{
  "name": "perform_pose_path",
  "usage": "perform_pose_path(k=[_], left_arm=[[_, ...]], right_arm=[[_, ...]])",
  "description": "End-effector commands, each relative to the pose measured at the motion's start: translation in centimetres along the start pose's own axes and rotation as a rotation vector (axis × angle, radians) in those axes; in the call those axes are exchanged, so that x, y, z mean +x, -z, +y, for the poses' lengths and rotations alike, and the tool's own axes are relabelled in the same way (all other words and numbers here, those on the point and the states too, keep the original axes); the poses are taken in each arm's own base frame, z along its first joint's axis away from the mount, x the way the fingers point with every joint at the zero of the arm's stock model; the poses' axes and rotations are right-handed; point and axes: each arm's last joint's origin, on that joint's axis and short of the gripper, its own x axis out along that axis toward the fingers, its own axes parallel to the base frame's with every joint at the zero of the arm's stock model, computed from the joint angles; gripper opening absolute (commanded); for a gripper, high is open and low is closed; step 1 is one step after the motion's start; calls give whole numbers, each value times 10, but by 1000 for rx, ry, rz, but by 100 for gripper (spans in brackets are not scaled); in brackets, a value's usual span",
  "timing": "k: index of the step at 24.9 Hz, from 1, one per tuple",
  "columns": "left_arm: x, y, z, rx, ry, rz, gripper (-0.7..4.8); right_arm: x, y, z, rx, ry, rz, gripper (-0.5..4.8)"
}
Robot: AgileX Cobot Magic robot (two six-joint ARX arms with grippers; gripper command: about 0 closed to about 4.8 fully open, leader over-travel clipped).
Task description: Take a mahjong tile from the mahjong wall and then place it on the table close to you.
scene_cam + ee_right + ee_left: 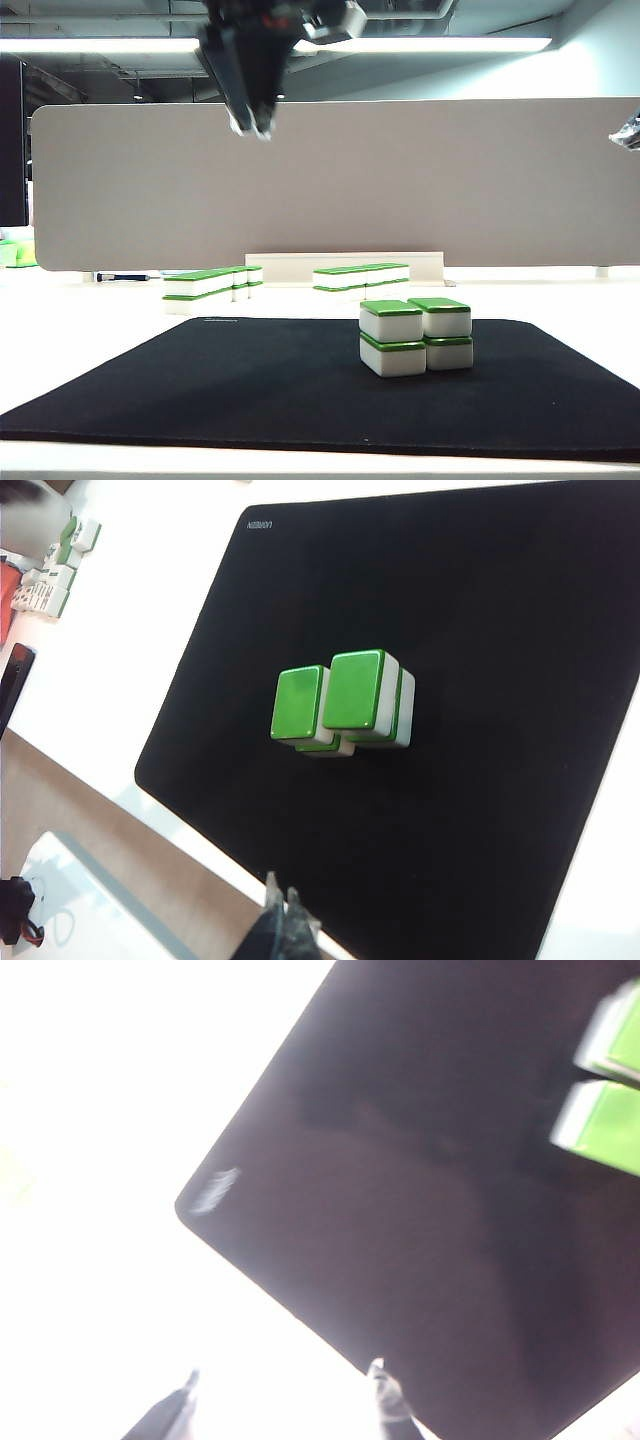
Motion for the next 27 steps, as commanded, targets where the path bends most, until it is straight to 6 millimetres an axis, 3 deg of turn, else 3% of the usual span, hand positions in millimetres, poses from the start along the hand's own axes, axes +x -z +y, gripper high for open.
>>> perform_pose_path(k=[1, 8, 19, 27], left_arm=[[-21, 10, 4, -18, -67, -25, 137], [-70, 39, 15, -89, -130, -127, 48], [-132, 106, 45, -381, -252, -253, 48], [-162, 134, 39, -445, -303, -327, 48]], right_arm=[[-1, 0, 1, 5, -2, 5, -1], [-1, 0, 1, 4, -1, 5, -1], [-1, -1, 1, -4, -2, -4, -1], [-1, -1, 1, -6, -3, -6, -1]])
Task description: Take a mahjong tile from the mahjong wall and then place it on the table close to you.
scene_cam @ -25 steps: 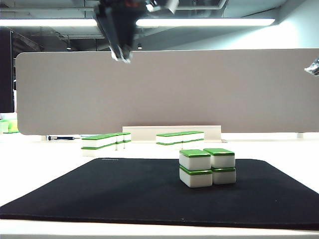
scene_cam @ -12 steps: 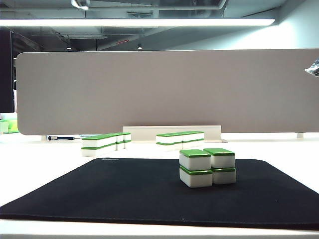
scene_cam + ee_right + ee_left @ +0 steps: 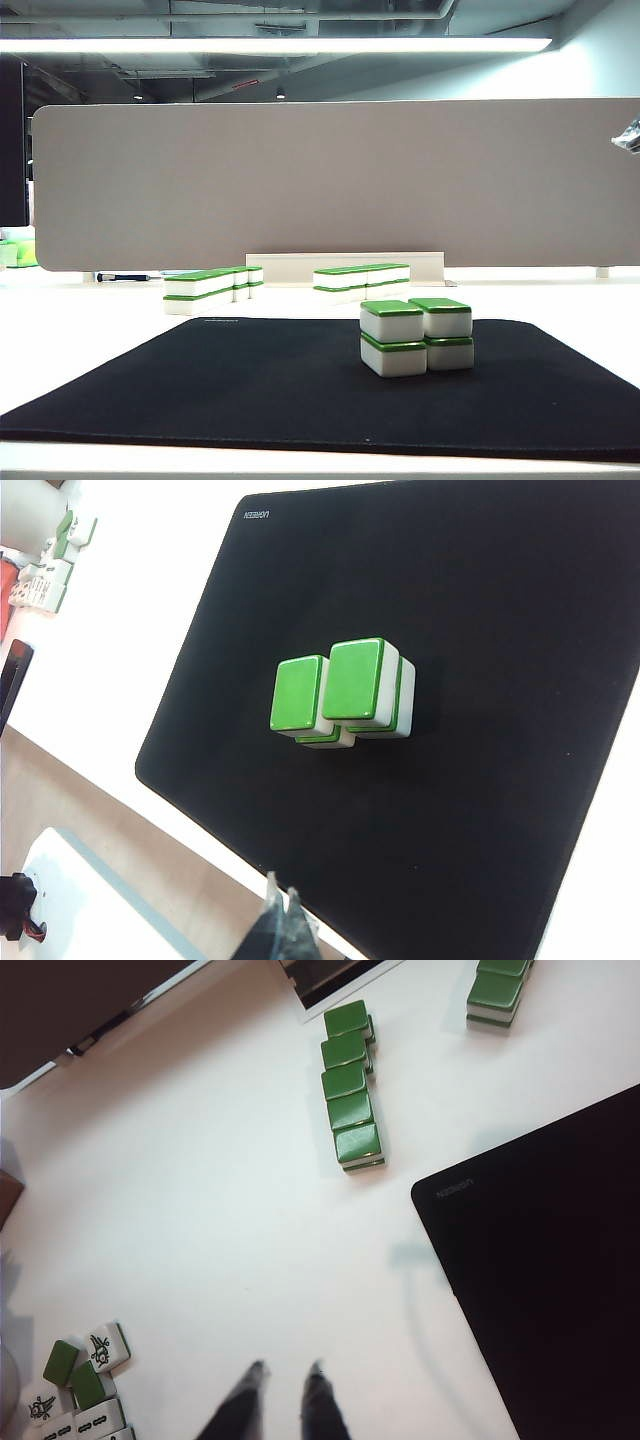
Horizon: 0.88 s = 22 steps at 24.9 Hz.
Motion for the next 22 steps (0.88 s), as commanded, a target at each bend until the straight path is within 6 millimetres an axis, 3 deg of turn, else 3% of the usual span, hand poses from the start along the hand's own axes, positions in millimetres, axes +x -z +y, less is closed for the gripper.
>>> perform_pose_path(k=[1, 6, 9, 22], left_arm=[[-16, 6, 2, -13, -11, -33, 48], [-49, 21, 6, -27, -30, -113, 48], [-56, 25, 7, -32, -50, -129, 48], [-59, 27, 8, -38, -64, -132, 49]], right_arm=[[-1, -2, 1, -15, -5, -16, -1], [-1, -2, 1, -15, -5, -16, -1], [-1, -2, 1, -15, -5, -16, -1], [-1, -2, 1, -15, -5, -16, -1]])
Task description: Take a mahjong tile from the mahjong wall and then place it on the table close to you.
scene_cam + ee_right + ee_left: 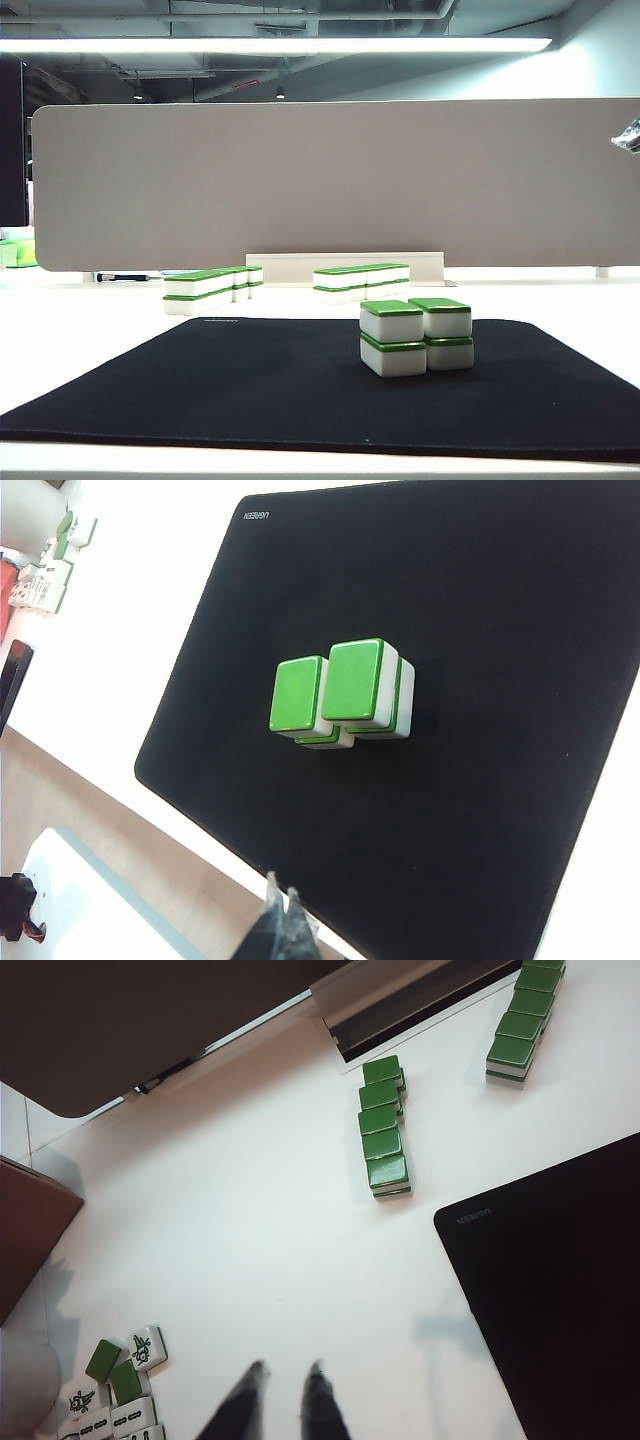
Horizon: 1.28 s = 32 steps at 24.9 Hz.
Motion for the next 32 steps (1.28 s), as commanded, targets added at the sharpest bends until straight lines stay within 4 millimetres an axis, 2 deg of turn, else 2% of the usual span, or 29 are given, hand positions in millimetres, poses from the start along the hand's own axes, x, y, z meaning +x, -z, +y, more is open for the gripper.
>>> perform_pose_path(k=[1, 7, 12, 17, 23, 26, 32], left_arm=[[-2, 1, 0, -4, -5, -4, 49], [-2, -3, 1, -5, -12, -34, 49], [6, -18, 5, -35, -59, -183, 49], [13, -21, 4, -66, -87, -307, 49], [26, -5, 2, -110, -138, -440, 49], [40, 20, -1, -138, -138, -446, 49], [56, 56, -13, -151, -136, -448, 49]], right_arm=[[-1, -2, 1, -15, -5, -16, -1], [-1, -2, 1, -15, -5, -16, -1], [-1, -2, 1, -15, -5, -16, -1], [-1, -2, 1, -15, -5, -16, -1], [-1, -2, 1, -15, -5, -16, -1], [-1, -2, 1, -15, -5, -16, -1], [-1, -2, 1, -15, -5, -16, -1]])
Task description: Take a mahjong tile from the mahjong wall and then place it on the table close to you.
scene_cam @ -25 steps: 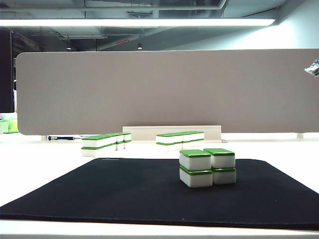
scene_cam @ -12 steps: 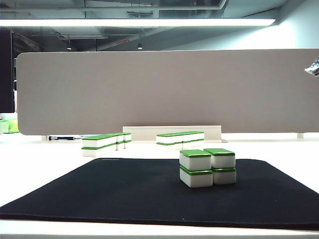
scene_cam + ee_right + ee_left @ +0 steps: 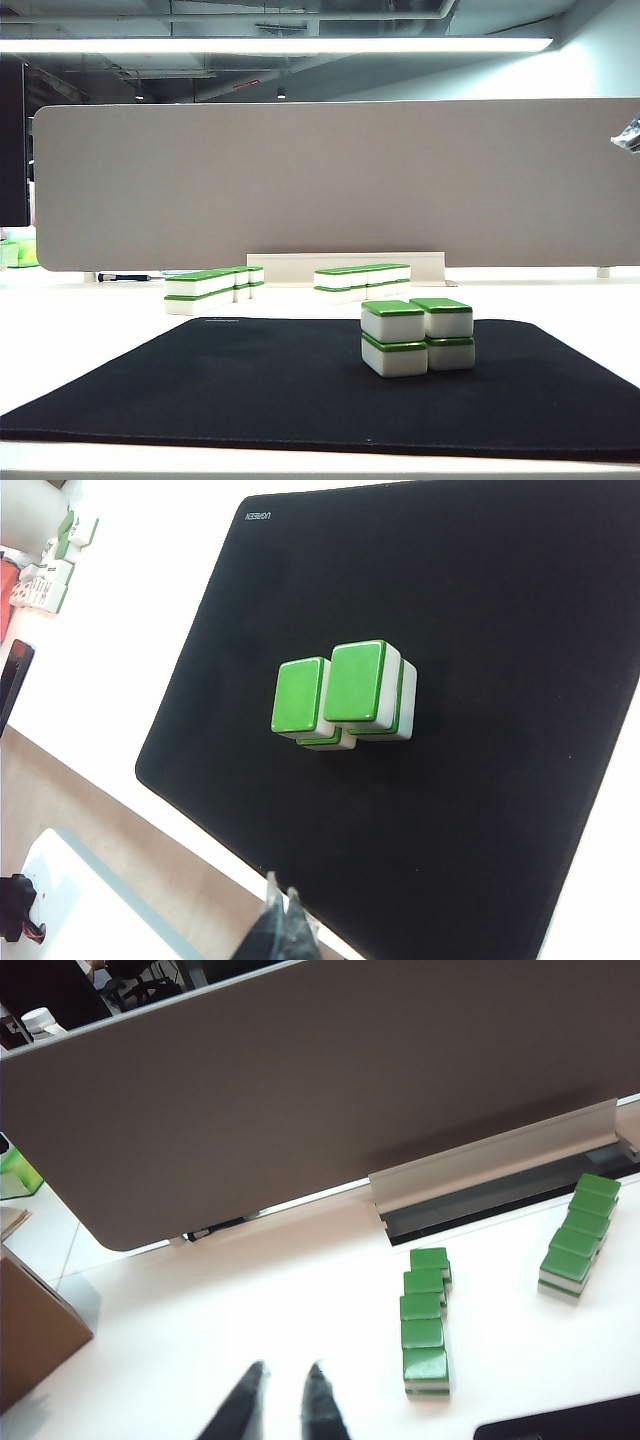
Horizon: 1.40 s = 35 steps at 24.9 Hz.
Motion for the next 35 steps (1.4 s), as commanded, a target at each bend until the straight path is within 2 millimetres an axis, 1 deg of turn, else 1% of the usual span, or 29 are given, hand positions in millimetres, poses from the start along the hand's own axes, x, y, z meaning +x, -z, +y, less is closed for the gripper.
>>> perform_pose_path(k=[1, 2, 3, 4, 10, 11, 12, 19, 20, 21, 25, 28, 30, 35], left_arm=[[-4, 18, -4, -13, 0, -35, 49], [-5, 33, -7, -12, 1, -31, 49], [-5, 40, -8, -12, 1, -28, 49], [-7, 55, -9, -14, -4, -16, 49], [-14, 107, -11, -85, -49, 19, 49], [-16, 123, -11, -115, -76, 11, 49], [-18, 132, -11, -139, -95, -1, 49], [-27, 191, -12, -268, -205, -107, 49], [-28, 204, -13, -306, -234, -137, 49], [-29, 212, -13, -326, -252, -152, 49], [-31, 237, -14, -392, -304, -182, 49], [-31, 253, -17, -411, -328, -179, 49], [-29, 269, -20, -421, -336, -179, 49], [-27, 285, -22, -423, -336, -189, 49]], right_arm=[[-1, -2, 1, -13, -4, -14, -1], [-1, -2, 1, -13, -4, -14, -1], [-1, -2, 1, -13, -4, -14, -1], [-1, -2, 1, -13, -4, -14, -1], [-1, -2, 1, -13, -4, -14, -1], [-1, -2, 1, -13, -4, -14, -1], [-1, -2, 1, -13, -4, -14, -1], [-1, -2, 1, -13, -4, -14, -1], [-1, -2, 1, -13, -4, -14, -1], [-1, -2, 1, -13, -4, -14, -1], [-1, -2, 1, -13, -4, -14, -1], [-1, -2, 1, -13, -4, -14, -1], [-1, -2, 1, -13, -4, -14, -1], [-1, -2, 1, -13, -4, -14, -1]])
